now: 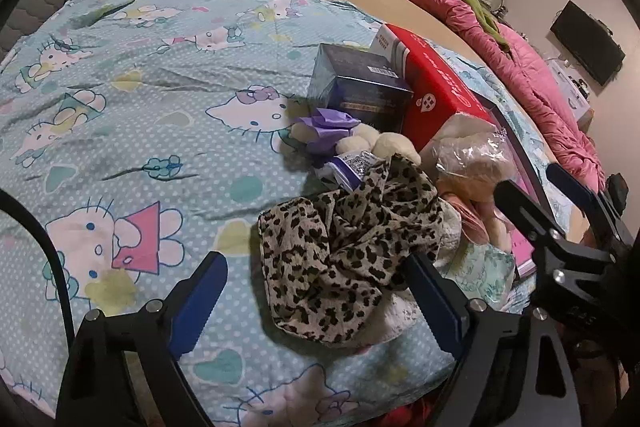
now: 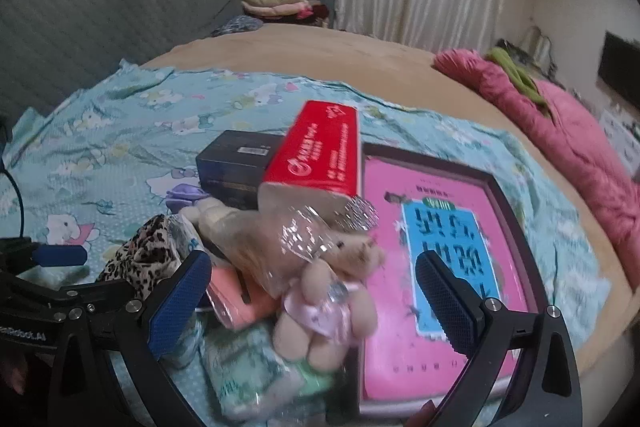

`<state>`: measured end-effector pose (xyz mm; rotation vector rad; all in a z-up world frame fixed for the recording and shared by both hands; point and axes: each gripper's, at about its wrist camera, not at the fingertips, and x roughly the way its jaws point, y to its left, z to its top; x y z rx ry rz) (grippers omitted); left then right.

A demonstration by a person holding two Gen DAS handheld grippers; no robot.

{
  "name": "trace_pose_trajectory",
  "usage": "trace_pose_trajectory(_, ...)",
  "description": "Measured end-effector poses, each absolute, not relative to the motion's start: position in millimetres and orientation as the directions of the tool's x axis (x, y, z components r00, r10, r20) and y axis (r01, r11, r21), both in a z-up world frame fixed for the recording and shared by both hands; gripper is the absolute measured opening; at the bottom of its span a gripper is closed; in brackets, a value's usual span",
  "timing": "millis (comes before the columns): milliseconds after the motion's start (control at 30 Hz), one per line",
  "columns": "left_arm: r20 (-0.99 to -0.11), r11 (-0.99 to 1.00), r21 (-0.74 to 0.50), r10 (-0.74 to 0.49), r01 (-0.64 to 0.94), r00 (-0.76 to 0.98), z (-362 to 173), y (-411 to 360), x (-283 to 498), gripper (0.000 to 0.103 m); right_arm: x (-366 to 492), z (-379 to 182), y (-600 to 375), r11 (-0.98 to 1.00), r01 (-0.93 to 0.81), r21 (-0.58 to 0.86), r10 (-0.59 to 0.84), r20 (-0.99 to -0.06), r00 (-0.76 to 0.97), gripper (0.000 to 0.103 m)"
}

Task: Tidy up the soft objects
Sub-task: 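Grasp the leopard-print scrunchie with the left tool while the right tool grasps the plastic-wrapped item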

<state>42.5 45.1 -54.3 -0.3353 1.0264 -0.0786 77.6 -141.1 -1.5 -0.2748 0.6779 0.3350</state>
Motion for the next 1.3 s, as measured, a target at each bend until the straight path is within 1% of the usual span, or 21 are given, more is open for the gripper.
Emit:
trace_pose_trajectory(133, -0.82, 0.943, -0.323, -0.236, -0.08, 0.521, -58, 48, 45, 0.086, 84, -9, -126, 0.879, -0.429, -0.209, 0.203, -0.65, 0.732, 0.102)
trace_pose_trajectory(200, -0.817, 0.94, -0.334, -0.249, -0.075, 0.52, -60, 50, 47, 0.081, 84, -13, -119, 0.86, -0.453, -0.235, 0.207, -0.65, 0.731, 0.102)
trace_pose_trajectory(233, -0.815, 0.937, -0.343, -0.259, -0.071, 0.519, -61, 51, 48, 0.08, 84, -14, -115, 0.848, -0.465, -0.254, 0.205, -0.651, 0.731, 0.101)
trace_pose_trajectory(300, -0.812, 0.933, -0.354, -0.273, -0.064, 0.515, -63, 52, 49, 0.073, 83, -19, -109, 0.827, -0.486, -0.284, 0.204, -0.654, 0.729, 0.098)
trace_pose_trajectory(367, -0.807, 0.925, -0.376, -0.298, -0.055, 0.51, -66, 53, 51, 0.068, 82, -22, -102, 0.808, -0.502, -0.31, 0.203, -0.653, 0.73, 0.092)
trace_pose_trajectory(433, -0.8, 0.916, -0.398, -0.321, -0.049, 0.506, -67, 54, 52, 0.065, 82, -26, -98, 0.793, -0.517, -0.321, 0.205, -0.659, 0.724, 0.081)
trace_pose_trajectory(467, -0.799, 0.913, -0.404, -0.328, -0.046, 0.505, -68, 54, 52, 0.062, 83, -28, -97, 0.789, -0.523, -0.323, 0.204, -0.665, 0.718, 0.078)
trace_pose_trajectory(500, -0.795, 0.909, -0.415, -0.341, -0.04, 0.503, -69, 54, 53, 0.056, 86, -31, -96, 0.787, -0.525, -0.323, 0.197, -0.675, 0.711, 0.073)
trace_pose_trajectory(533, -0.792, 0.906, -0.422, -0.349, -0.036, 0.5, -70, 54, 53, 0.053, 87, -32, -96, 0.79, -0.524, -0.318, 0.196, -0.679, 0.707, 0.068)
trace_pose_trajectory(600, -0.789, 0.9, -0.435, -0.365, -0.029, 0.494, -71, 55, 54, 0.042, 92, -32, -99, 0.806, -0.52, -0.283, 0.208, -0.687, 0.696, 0.066)
trace_pose_trajectory(633, -0.79, 0.899, -0.437, -0.368, -0.029, 0.49, -73, 56, 54, 0.039, 92, -32, -100, 0.812, -0.519, -0.268, 0.215, -0.689, 0.692, 0.064)
trace_pose_trajectory(667, -0.788, 0.897, -0.442, -0.373, -0.028, 0.49, -74, 56, 55, 0.032, 93, -30, -102, 0.817, -0.521, -0.248, 0.228, -0.691, 0.686, 0.063)
trace_pose_trajectory(700, -0.784, 0.893, -0.45, -0.379, -0.029, 0.492, -74, 57, 55, 0.026, 93, -28, -105, 0.822, -0.523, -0.224, 0.243, -0.692, 0.679, 0.062)
trace_pose_trajectory(800, -0.765, 0.881, -0.472, -0.39, -0.032, 0.512, -71, 63, 52, 0.019, 94, -23, -115, 0.846, -0.521, -0.111, 0.308, -0.696, 0.649, 0.06)
trace_pose_trajectory(833, -0.758, 0.879, -0.476, -0.391, -0.033, 0.523, -68, 65, 51, 0.018, 96, -21, -119, 0.852, -0.518, -0.073, 0.329, -0.694, 0.64, 0.059)
trace_pose_trajectory(967, -0.735, 0.878, -0.478, -0.381, -0.029, 0.561, -59, 70, 47, 0.017, 95, -13, -128, 0.857, -0.515, 0.0, 0.378, -0.679, 0.629, 0.059)
trace_pose_trajectory(1300, -0.702, 0.886, -0.464, -0.357, -0.016, 0.616, -39, 73, 32, 0.016, 80, 2, -136, 0.839, -0.539, 0.07, 0.451, -0.643, 0.618, 0.058)
